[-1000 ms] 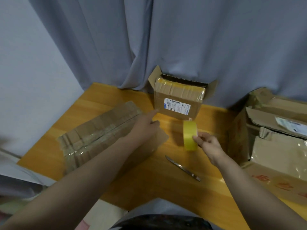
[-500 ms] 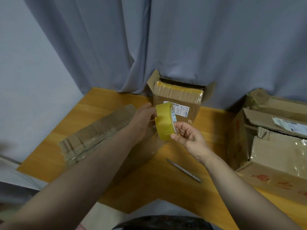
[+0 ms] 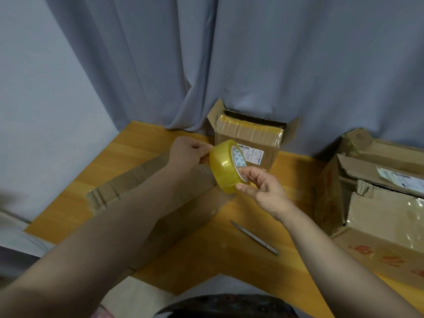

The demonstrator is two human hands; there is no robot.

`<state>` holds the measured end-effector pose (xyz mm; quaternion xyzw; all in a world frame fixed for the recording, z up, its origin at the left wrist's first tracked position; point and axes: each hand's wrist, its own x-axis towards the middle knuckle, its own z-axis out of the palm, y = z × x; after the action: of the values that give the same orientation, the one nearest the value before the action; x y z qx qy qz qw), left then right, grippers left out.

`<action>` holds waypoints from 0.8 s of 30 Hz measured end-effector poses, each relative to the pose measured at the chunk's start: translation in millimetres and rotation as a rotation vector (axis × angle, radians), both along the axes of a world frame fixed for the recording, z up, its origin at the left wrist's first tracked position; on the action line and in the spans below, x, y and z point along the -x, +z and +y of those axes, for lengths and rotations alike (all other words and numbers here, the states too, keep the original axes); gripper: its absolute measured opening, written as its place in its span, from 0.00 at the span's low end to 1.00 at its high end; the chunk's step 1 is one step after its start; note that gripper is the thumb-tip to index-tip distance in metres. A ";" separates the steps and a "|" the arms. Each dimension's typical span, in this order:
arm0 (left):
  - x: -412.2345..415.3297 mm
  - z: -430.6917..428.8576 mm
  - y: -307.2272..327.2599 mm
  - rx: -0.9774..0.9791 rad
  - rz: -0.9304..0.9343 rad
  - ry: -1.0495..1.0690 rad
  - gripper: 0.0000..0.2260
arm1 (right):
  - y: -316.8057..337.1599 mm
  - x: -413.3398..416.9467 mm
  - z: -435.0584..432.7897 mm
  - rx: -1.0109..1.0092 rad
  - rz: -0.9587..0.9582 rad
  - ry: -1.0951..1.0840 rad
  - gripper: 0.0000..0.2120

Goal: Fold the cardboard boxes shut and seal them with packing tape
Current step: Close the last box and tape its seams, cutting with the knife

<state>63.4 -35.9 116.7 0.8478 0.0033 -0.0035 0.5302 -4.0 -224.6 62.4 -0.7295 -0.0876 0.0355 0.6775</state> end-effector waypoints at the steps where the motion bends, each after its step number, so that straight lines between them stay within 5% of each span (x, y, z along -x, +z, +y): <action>1: -0.6 1.3 -0.7 -0.085 -0.051 -0.011 0.14 | 1.3 -1.0 0.4 0.011 -0.003 0.004 0.17; 3: -1.5 4.0 -0.7 -0.181 -0.112 -0.037 0.16 | 3.4 -2.6 1.3 -0.004 -0.006 0.016 0.15; 10: -11.9 17.3 11.8 0.212 0.032 0.067 0.09 | 15.2 -4.4 -3.8 -0.438 0.200 -0.093 0.08; 15: -10.9 17.0 11.2 0.224 0.103 -0.025 0.09 | 12.7 -8.1 -8.0 -0.630 0.315 -0.267 0.07; 24: 8.0 19.7 -18.6 -0.340 0.122 -0.239 0.10 | 10.0 -8.8 -15.6 -0.563 0.308 -0.344 0.09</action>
<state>55.4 -16.1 98.1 0.9176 -0.0649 -0.1170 0.3743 4.8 -240.2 72.5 -0.5046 0.1328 0.0050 0.8530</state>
